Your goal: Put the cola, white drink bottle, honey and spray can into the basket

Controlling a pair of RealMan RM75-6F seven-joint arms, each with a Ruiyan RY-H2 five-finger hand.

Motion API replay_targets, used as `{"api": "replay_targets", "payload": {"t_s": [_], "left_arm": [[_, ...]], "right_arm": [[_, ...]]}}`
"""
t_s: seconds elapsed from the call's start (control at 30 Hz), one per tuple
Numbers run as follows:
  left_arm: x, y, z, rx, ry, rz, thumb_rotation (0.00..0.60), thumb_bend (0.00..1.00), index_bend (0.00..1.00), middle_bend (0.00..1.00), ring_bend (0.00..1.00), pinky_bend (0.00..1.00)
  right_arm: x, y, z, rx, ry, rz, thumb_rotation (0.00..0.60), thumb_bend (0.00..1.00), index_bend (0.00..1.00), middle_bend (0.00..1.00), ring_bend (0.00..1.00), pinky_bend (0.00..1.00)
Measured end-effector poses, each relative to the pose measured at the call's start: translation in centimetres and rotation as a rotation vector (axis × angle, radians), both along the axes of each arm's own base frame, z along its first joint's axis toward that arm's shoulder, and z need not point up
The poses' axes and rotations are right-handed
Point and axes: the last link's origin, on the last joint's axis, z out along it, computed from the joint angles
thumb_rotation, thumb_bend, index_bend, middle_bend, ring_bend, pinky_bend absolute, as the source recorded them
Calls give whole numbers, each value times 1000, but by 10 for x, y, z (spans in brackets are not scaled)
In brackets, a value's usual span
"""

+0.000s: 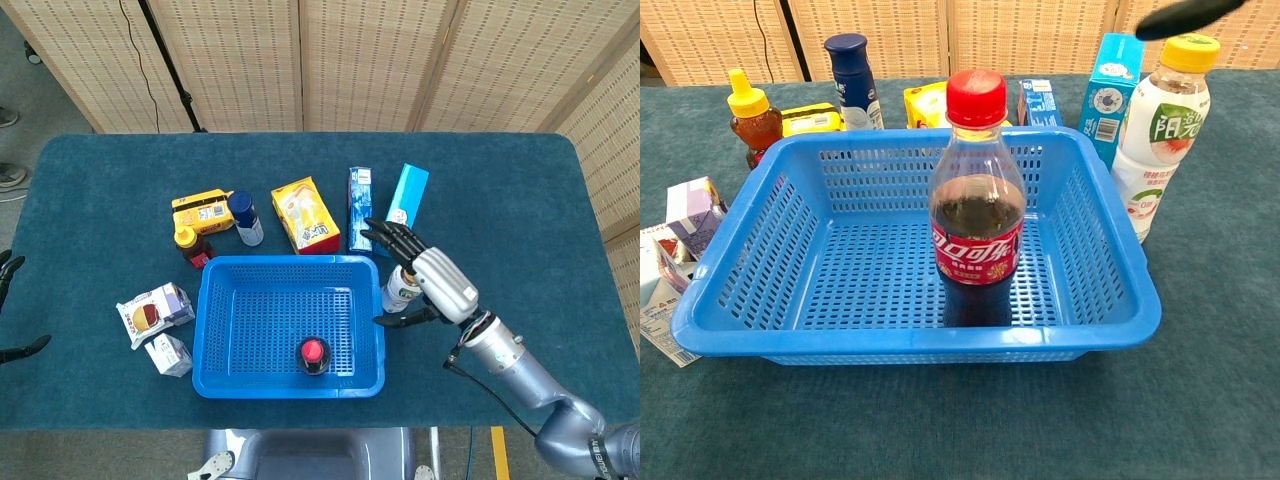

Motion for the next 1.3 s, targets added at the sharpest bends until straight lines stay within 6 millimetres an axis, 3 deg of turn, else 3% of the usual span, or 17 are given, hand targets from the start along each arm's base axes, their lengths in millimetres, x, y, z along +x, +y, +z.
{"api": "replay_targets", "payload": {"t_s": [0.23,0.43,0.6,0.77,0.97,1.07,1.17,1.3], "left_arm": [[1,0,-1,5,-4,-1,600,62,0,0,0,0],[2,0,-3,-4,5,-1,600,62,0,0,0,0],[2,0,-5,-7,12,3,600,62,0,0,0,0],[2,0,-6,-5,21,4,600,62,0,0,0,0],[2,1,-8,-9,25,11,600,62,0,0,0,0],[1,2,-8,-5,24,16,600,62,0,0,0,0],[0,2,-7,-4,22,22,600,62,0,0,0,0],[0,3,-7,-5,21,26,600,62,0,0,0,0]], "right_arm": [[-59,-26,12,4,6,-161,600,0,0,0,0,0],[-88,-30,21,32,-29,-230,600,0,0,0,0,0],[-96,-24,15,100,-36,-225,600,0,0,0,0,0],[-95,-22,-8,160,-5,-208,600,0,0,0,0,0],[-85,-36,-40,150,19,-199,600,0,0,0,0,6],[-81,-42,-52,140,27,-206,600,1,6,25,26,83],[-80,-47,-59,136,39,-217,600,88,61,114,142,241],[-80,-48,-65,148,33,-228,600,461,231,301,332,492]]}}
